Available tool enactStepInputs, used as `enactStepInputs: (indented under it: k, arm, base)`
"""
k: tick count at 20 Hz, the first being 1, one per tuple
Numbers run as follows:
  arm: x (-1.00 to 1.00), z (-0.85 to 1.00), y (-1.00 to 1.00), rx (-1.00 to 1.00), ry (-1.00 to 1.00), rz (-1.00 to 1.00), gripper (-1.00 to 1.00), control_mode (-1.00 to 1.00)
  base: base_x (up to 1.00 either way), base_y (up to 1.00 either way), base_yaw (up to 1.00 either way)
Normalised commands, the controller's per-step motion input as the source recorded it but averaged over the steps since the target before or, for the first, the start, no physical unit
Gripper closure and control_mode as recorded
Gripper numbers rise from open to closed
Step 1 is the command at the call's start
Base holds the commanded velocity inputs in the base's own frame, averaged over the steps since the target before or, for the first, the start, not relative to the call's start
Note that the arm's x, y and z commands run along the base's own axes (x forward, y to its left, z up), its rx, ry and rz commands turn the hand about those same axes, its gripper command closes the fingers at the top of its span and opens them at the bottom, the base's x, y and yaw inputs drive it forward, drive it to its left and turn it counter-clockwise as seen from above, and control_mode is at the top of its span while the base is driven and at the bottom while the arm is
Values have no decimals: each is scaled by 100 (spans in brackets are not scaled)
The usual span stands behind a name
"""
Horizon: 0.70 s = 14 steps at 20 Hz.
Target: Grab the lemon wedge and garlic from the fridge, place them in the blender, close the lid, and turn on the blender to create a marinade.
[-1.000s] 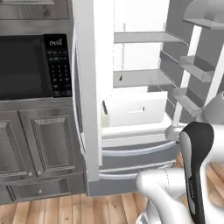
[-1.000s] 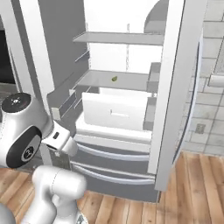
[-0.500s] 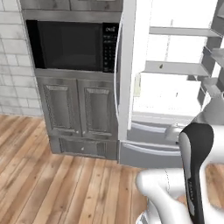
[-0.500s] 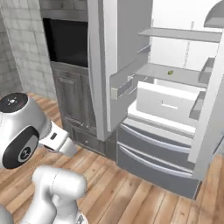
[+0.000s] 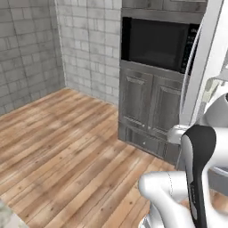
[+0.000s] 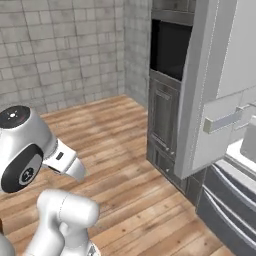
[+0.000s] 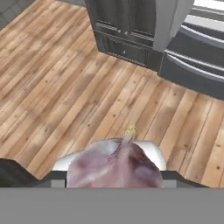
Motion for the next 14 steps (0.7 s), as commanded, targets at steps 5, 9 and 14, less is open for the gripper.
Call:
enactStepInputs:
  k: [5,9,14]
  arm:
    - [0,0,0,0,0,0,100,100]
    - [0,0,0,0,0,0,100,100]
    - [0,0,0,0,0,0,100,100]
  base:
    - [-5,0,85]
    - [-5,0,85]
    - [-7,0,85]
